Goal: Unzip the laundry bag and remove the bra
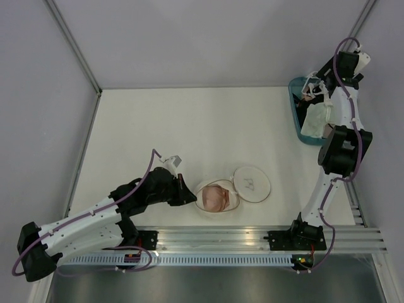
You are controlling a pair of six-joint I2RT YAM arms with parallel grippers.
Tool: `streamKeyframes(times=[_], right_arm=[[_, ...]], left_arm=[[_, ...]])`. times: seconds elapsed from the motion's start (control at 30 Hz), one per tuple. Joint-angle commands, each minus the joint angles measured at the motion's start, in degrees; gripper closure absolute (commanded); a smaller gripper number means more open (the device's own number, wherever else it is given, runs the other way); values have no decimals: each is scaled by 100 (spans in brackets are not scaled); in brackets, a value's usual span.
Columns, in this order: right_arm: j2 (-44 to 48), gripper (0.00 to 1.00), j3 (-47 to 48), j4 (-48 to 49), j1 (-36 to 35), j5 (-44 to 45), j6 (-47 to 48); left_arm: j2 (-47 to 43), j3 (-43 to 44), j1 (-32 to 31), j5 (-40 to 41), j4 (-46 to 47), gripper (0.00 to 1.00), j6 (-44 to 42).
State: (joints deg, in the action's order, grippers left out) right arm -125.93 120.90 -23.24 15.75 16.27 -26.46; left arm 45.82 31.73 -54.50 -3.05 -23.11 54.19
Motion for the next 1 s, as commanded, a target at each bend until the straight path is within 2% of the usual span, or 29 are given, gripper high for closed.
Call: streamKeyframes(times=[0.0,0.17,0.23,0.27,0.6,0.73,0.77,0.83,0.87,0.97], right_arm=[[1139,6,-461,556,-133,-247,150],[2703,6,-1663,699,-537,-362,194],[3351,6,-2068,550,-993,-318,263],[3573,6,-2575,497,-1186,-265,229],[6735,20,-6478,374,-4253,-652,-719],[7363,23,-7395,522,-5404,-1239,-1185],[7416,24,-7545,592,-5938,-1301,-1395],[7416,24,-7862,707,-6581,-970,-1598],[7347,24,-7941,794,-7255,-785,-1695],[7022,24,-8108,813,-8224,-82,-2038]], left_arm=[[-21,-8,-17,85,325,98,127],[-12,-70,-26,33,509,98,144],[-21,-140,-26,6,580,98,153],[-38,-166,-17,-3,632,98,170],[-328,-395,-25,164,782,98,250],[-267,-492,-17,138,913,98,249],[-241,-553,-17,147,949,98,250],[-179,-606,-25,129,1080,98,285],[-162,-658,-17,94,1124,98,302],[-91,-720,-17,33,1213,98,337]])
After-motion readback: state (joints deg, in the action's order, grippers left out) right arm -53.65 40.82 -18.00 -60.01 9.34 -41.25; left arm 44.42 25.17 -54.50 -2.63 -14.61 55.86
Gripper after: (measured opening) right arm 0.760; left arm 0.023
